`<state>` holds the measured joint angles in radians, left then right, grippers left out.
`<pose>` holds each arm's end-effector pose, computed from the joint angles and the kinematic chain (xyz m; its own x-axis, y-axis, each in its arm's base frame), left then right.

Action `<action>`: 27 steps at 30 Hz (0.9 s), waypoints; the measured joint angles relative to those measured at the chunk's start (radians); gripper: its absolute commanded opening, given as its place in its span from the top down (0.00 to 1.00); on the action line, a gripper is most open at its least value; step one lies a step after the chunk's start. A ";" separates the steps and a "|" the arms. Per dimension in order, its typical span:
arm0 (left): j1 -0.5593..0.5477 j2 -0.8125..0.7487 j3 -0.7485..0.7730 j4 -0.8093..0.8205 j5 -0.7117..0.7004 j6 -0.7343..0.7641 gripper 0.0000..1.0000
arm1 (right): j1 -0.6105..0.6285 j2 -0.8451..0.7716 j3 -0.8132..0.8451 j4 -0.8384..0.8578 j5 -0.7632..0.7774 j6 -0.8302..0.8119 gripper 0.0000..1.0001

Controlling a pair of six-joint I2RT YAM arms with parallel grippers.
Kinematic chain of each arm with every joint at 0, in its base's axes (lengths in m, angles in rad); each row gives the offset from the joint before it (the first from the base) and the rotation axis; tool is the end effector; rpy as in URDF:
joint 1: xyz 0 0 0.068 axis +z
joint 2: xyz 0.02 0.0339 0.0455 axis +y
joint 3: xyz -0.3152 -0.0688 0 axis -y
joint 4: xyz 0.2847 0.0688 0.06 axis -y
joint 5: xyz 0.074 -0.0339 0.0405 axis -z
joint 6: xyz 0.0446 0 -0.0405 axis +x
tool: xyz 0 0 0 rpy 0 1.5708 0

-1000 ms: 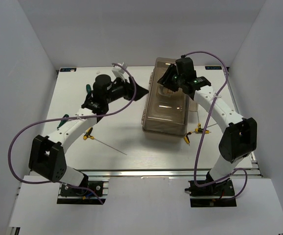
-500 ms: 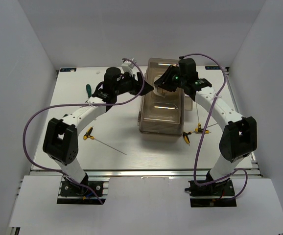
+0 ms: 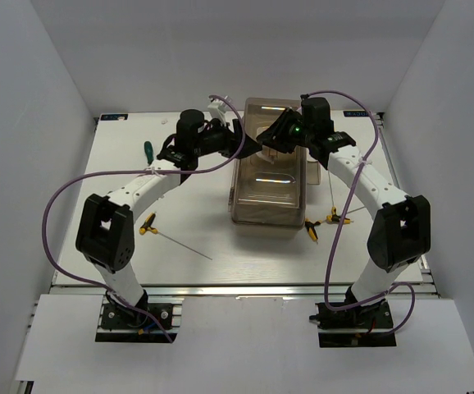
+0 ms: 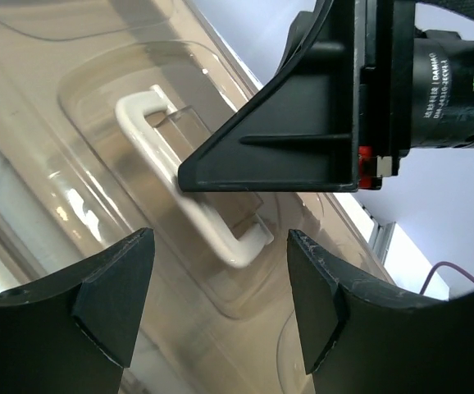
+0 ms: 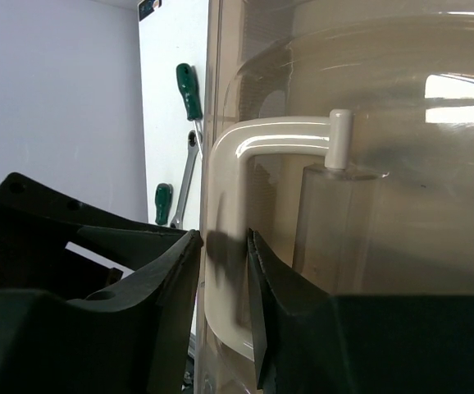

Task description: Sort the tools into containers

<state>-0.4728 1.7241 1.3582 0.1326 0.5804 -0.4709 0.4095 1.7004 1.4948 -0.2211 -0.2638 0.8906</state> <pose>0.4017 -0.2329 0.3534 -0.5717 -0.1337 -0.8095 0.6693 0.4947 -0.5544 0.4157 0.1931 0.3782 -0.7069 0.5114 -0.4887 -0.0835 0.6257 0.7756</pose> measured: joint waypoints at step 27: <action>-0.063 0.149 0.154 -0.058 -0.064 -0.086 0.74 | -0.129 -0.084 -0.035 0.127 -0.136 -0.091 0.34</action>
<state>-0.5358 1.8732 1.5124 0.0750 0.5159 -0.5568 0.2806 1.6165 1.4601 -0.0937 -0.3996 0.7994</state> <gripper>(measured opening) 0.407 0.652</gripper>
